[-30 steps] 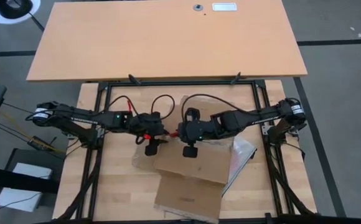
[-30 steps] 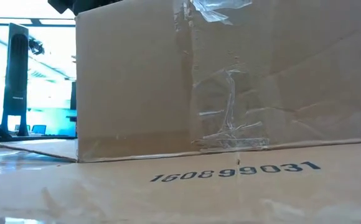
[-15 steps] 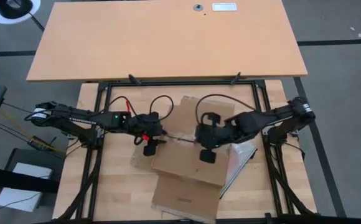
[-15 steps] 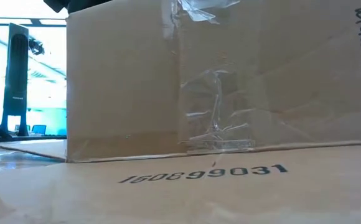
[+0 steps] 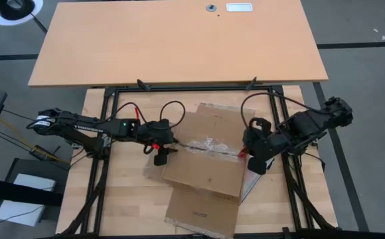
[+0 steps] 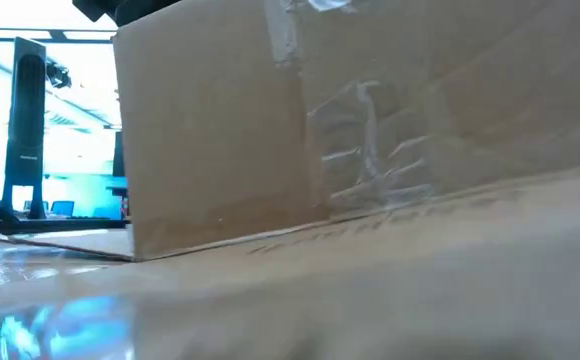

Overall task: Unpack boxes
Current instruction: Break down the cardboard box until it is fully flat using the red cutter

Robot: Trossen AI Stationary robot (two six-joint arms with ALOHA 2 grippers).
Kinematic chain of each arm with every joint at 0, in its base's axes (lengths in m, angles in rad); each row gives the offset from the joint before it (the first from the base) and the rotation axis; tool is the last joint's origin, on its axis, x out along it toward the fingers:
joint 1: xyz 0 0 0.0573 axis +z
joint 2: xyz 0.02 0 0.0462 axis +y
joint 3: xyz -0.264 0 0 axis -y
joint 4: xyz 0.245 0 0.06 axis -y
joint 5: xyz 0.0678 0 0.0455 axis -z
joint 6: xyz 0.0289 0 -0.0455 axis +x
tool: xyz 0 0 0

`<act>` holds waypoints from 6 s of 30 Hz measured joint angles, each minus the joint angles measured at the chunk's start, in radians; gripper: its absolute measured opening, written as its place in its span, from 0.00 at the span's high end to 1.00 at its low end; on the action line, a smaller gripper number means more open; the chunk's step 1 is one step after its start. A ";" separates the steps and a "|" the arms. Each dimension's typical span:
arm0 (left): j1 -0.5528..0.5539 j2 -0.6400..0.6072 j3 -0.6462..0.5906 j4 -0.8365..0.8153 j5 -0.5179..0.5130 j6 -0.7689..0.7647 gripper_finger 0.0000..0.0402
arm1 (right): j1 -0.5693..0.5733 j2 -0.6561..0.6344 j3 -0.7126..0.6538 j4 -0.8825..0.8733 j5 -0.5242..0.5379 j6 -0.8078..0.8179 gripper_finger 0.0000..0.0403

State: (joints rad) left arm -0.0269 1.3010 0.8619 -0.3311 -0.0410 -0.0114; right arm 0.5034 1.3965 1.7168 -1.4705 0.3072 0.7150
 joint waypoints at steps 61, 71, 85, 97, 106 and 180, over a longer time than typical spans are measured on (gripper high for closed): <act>0.009 -0.081 0.475 -0.211 0.126 0.008 0.52 | -0.210 -0.002 0.001 0.709 0.082 -0.212 0.86; 0.010 -0.065 0.476 -0.090 0.170 -0.157 0.52 | -0.263 0.150 0.000 0.961 0.051 -0.455 0.86; 0.008 -0.044 0.476 -0.121 0.094 -0.112 0.89 | -0.314 0.186 0.000 1.046 -0.051 -0.482 0.70; 0.034 -0.085 0.546 -0.909 -0.300 -0.471 0.89 | -0.333 0.007 0.000 0.442 -0.040 -0.182 0.43; 0.032 -0.116 0.143 -0.873 -0.213 -0.668 0.88 | -0.320 0.029 -0.029 0.237 0.011 -0.158 0.43; -0.087 -0.073 0.242 -0.440 -0.133 0.498 0.54 | -0.276 0.021 -0.353 0.749 -0.271 -0.034 0.49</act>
State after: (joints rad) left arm -0.1136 1.2281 1.1038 -0.7710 -0.1738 0.4867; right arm 0.2272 1.4175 1.3642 -0.7210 0.0359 0.6811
